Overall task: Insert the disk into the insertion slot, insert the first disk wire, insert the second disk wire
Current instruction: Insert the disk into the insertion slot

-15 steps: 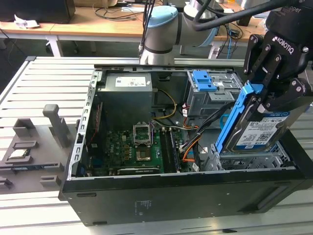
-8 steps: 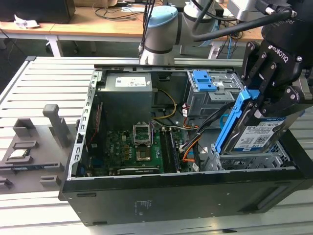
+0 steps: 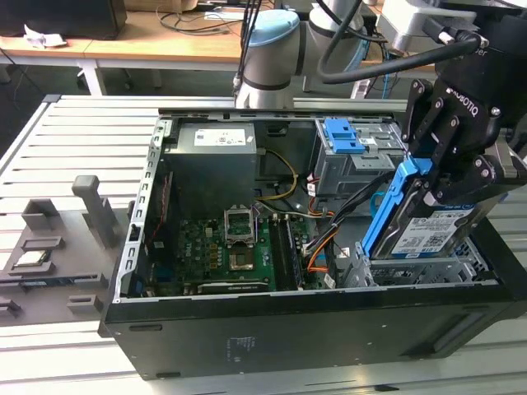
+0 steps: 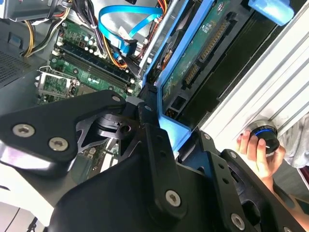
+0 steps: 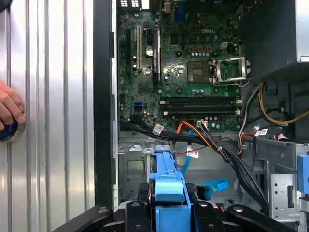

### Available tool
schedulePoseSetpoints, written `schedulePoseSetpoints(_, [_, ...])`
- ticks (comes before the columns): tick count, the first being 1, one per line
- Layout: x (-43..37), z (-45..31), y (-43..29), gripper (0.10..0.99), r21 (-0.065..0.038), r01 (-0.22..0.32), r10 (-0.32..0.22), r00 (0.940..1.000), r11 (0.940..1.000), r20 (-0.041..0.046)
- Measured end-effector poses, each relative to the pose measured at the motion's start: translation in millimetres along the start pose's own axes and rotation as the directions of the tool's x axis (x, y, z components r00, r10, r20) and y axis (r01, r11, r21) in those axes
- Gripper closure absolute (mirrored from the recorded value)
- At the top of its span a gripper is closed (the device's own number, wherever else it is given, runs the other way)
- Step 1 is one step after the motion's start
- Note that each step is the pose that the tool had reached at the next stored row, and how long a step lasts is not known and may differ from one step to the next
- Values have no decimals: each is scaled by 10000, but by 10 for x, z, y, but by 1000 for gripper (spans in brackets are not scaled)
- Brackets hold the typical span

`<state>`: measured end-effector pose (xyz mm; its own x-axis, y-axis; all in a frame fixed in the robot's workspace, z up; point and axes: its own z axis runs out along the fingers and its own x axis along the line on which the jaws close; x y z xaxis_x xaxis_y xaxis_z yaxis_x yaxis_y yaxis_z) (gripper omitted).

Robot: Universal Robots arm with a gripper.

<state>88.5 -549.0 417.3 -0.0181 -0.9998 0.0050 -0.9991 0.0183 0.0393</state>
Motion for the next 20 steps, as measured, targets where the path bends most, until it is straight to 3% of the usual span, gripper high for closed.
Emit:
schedulePoseSetpoints(6, [-1, 79, -3, 718, 0, -1, 1, 10000, 10000, -1])
schedulePoseSetpoints(10, [0, 79, -3, 706, 0, -1, 1, 10000, 10000, -5])
schedulePoseSetpoints(12, [-1, 80, -3, 580, 1, 0, 0, 10000, 10000, -4])
schedulePoseSetpoints(19, [0, 80, -3, 596, 0, -1, 1, 10000, 10000, -5])
schedulePoseSetpoints(20, [0, 81, -3, 663, 0, -1, 1, 10000, 10000, -5])
